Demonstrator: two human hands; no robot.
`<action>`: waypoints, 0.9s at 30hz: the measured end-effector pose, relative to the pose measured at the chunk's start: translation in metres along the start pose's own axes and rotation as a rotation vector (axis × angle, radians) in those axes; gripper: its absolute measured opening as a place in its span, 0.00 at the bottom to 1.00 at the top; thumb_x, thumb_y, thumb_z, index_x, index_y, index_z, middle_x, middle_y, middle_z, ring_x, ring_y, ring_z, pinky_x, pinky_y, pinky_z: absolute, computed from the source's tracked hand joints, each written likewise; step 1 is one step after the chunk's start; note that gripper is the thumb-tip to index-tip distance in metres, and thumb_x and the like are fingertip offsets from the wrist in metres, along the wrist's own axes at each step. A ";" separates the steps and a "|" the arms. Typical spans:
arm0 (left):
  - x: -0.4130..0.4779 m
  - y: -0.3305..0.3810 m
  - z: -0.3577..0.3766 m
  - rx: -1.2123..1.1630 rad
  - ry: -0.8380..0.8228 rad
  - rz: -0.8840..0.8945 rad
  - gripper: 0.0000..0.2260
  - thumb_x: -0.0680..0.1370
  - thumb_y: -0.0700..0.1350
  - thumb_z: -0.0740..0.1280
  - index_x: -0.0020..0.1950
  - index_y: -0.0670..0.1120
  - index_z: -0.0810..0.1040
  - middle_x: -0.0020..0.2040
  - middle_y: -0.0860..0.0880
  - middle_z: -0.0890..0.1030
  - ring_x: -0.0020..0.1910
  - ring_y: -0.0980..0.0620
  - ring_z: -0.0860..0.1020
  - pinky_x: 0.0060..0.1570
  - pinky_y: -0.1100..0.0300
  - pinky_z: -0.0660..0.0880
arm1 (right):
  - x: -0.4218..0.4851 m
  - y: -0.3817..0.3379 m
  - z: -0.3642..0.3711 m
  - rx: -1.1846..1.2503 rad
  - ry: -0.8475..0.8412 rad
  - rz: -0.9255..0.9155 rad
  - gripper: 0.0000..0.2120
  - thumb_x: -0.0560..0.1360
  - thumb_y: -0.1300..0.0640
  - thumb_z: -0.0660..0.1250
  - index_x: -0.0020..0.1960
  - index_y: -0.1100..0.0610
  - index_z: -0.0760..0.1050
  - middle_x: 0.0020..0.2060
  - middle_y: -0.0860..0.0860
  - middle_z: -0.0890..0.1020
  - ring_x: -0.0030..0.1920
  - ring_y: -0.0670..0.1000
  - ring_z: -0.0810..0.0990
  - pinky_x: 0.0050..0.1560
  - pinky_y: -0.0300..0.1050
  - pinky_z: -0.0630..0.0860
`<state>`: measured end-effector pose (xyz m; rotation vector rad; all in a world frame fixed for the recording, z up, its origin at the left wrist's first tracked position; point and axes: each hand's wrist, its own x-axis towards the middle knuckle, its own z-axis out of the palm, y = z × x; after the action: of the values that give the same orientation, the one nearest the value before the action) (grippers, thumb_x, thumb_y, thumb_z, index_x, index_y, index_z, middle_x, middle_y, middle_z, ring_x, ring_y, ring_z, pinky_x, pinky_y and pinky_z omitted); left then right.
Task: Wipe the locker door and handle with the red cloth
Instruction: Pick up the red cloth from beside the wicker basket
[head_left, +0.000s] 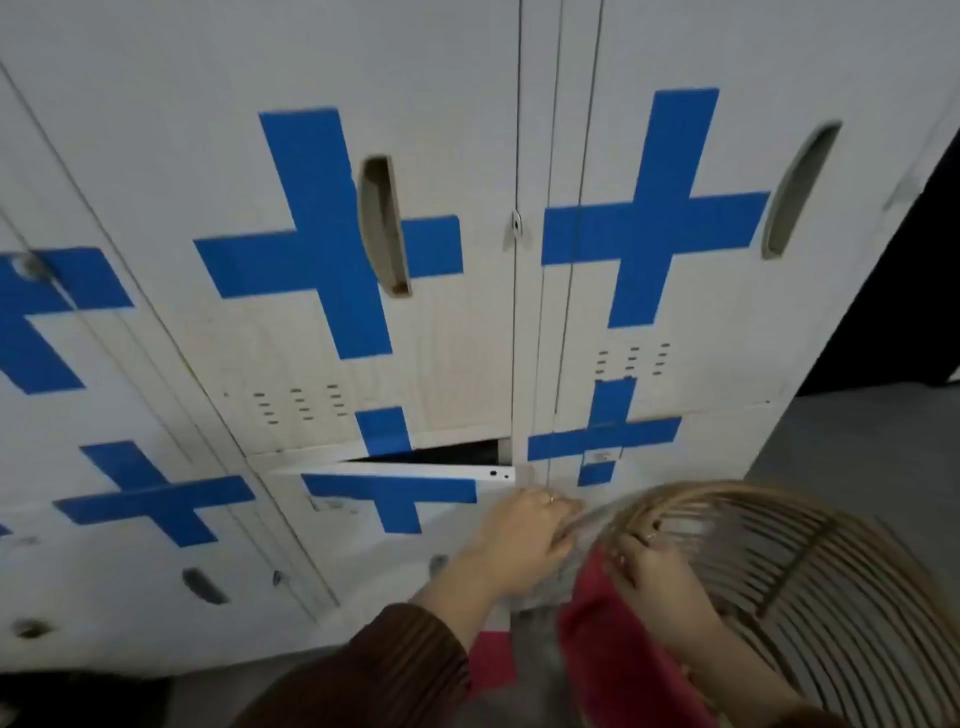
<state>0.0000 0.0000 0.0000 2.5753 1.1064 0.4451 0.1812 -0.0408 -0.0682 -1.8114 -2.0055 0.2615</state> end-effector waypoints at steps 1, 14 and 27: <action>-0.003 0.003 0.013 -0.013 -0.082 -0.044 0.19 0.79 0.46 0.57 0.66 0.39 0.72 0.58 0.39 0.77 0.58 0.42 0.73 0.60 0.52 0.69 | -0.006 0.004 0.009 -0.003 -0.029 0.053 0.12 0.68 0.63 0.71 0.51 0.61 0.79 0.48 0.59 0.80 0.49 0.62 0.78 0.50 0.51 0.74; 0.000 0.018 0.113 0.005 -0.238 -0.336 0.15 0.76 0.41 0.62 0.62 0.41 0.72 0.62 0.42 0.72 0.59 0.42 0.73 0.57 0.52 0.70 | -0.013 0.015 0.026 0.131 -0.039 0.157 0.08 0.68 0.66 0.69 0.47 0.59 0.80 0.43 0.56 0.80 0.43 0.56 0.79 0.45 0.45 0.71; 0.005 -0.003 0.016 -0.725 0.226 -0.253 0.09 0.78 0.40 0.63 0.43 0.54 0.71 0.33 0.54 0.72 0.35 0.58 0.71 0.39 0.63 0.70 | 0.032 -0.054 -0.039 0.421 0.233 -0.018 0.08 0.73 0.56 0.62 0.45 0.56 0.79 0.44 0.53 0.70 0.45 0.40 0.70 0.48 0.22 0.61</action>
<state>0.0075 0.0031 -0.0144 1.7651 1.0656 0.8940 0.1472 -0.0218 -0.0054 -1.4842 -1.6571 0.4119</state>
